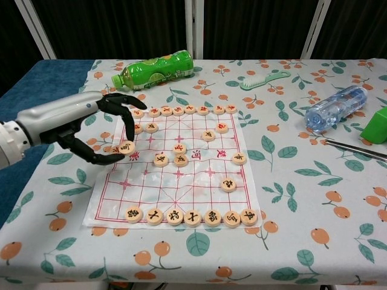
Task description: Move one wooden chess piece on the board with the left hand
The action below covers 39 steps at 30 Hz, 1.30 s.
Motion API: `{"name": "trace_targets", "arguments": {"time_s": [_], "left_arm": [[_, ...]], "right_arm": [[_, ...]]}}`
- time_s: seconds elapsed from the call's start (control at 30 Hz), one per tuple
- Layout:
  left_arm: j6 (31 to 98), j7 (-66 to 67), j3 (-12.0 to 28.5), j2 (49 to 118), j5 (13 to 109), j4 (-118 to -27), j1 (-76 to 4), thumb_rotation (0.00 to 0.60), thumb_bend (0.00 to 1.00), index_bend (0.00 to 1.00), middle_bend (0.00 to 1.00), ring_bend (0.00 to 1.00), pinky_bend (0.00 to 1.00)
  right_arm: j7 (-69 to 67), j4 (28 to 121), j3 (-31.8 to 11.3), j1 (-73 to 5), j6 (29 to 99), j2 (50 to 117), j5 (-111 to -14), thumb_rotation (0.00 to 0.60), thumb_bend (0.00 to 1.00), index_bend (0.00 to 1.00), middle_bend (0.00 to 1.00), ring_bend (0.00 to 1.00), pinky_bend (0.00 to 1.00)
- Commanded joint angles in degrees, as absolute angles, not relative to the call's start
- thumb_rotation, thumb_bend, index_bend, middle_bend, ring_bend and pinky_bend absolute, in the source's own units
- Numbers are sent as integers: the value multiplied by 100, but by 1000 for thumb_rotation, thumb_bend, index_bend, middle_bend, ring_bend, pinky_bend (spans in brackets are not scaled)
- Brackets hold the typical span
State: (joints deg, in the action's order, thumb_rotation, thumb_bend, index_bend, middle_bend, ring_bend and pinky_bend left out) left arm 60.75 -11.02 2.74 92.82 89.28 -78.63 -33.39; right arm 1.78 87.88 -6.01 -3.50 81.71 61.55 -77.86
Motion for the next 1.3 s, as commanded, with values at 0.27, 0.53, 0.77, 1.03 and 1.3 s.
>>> {"name": "trace_targets", "arguments": {"time_s": [0.27, 0.53, 0.77, 1.03, 1.3], "left_arm": [[6109, -1152, -6, 9605, 9005, -7547, -3293, 600, 310, 548, 105, 0, 0], [6153, -1172, -201, 9713, 9028, -7422, -3185, 600, 310, 547, 105, 0, 0], [6146, -1296, -202, 9829, 9061, -7313, -3222, 600, 310, 548, 107, 0, 0], [6094, -1440, -199, 9950, 9069, -7102, -3283, 600, 310, 549, 109, 0, 0], [6067, -1480, -214, 10076, 9082, -6940, -3320, 600, 310, 549, 109, 0, 0]], "right_arm": [[153, 8751, -575, -350, 8125, 6183, -7789, 600, 209, 0, 0, 0, 0], [175, 8773, -577, -356, 8137, 6178, -7815, 600, 210, 0, 0, 0, 0], [229, 8815, -581, -374, 8103, 6179, -7794, 600, 211, 0, 0, 0, 0], [266, 8830, -586, -386, 8067, 6175, -7757, 600, 212, 0, 0, 0, 0], [248, 8782, -585, -401, 8019, 6210, -7727, 600, 212, 0, 0, 0, 0]]}}
